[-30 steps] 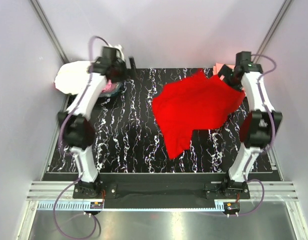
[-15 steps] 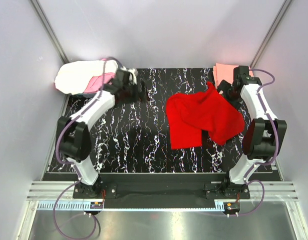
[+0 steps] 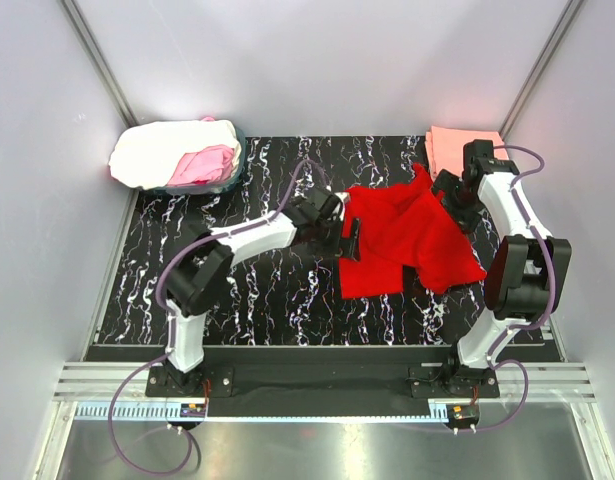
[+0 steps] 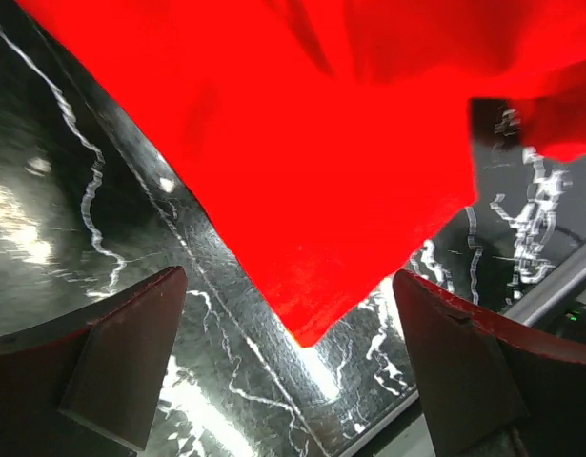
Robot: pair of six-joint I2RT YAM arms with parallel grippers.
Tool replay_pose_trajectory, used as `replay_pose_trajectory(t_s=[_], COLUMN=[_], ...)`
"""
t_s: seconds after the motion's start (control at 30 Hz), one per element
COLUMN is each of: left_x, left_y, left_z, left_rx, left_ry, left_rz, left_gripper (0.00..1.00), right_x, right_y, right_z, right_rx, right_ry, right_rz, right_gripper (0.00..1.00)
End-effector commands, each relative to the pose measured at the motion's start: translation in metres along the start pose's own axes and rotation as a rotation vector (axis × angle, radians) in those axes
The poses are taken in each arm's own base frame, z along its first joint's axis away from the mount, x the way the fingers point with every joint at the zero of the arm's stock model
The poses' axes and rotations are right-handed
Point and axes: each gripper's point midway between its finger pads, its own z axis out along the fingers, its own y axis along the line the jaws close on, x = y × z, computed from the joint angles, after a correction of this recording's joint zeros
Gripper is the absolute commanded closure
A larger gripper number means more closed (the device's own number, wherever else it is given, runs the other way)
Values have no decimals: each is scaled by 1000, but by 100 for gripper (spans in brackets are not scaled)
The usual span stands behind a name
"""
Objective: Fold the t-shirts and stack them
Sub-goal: Flatten the tshirt out
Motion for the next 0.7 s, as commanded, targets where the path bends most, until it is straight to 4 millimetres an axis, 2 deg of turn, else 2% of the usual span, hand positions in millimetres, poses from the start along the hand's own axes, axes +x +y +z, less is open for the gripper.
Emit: replay_pose_trajectory(t_s=[0.0, 0.13, 0.23, 0.37, 0.47, 0.5, 0.6, 0.63, 0.67], left_x=[8, 35, 50, 65, 69, 67, 67, 65, 53], left_y=[11, 16, 14, 6, 6, 7, 15, 18, 19], left_z=[18, 36, 48, 60, 68, 70, 74, 72, 62], left_rx=[-40, -132, -136, -107, -104, -106, -132, -135, -121], left_ry=[10, 89, 126, 159, 168, 166, 173, 165, 132], left_rz=[-88, -73, -81, -81, -83, -77, -61, -63, -77], left_gripper=[6, 10, 19, 39, 54, 69, 100, 100, 100], right_x=[-10, -9, -9, -7, -8, -7, -6, -6, -7], right_y=[0, -1, -1, -3, -5, -6, -7, -7, -7], right_z=[-12, -12, -11, -9, -7, -6, -5, -4, -4], right_rx=[2, -2, -8, -5, -4, -5, -7, -7, -7], right_ry=[-70, -69, -67, -63, -61, -57, -53, -49, -48], right_rz=[-29, -31, -28, -28, -26, -24, -23, -24, -25], right_gripper=[0, 0, 0, 0, 0, 0, 0, 0, 0])
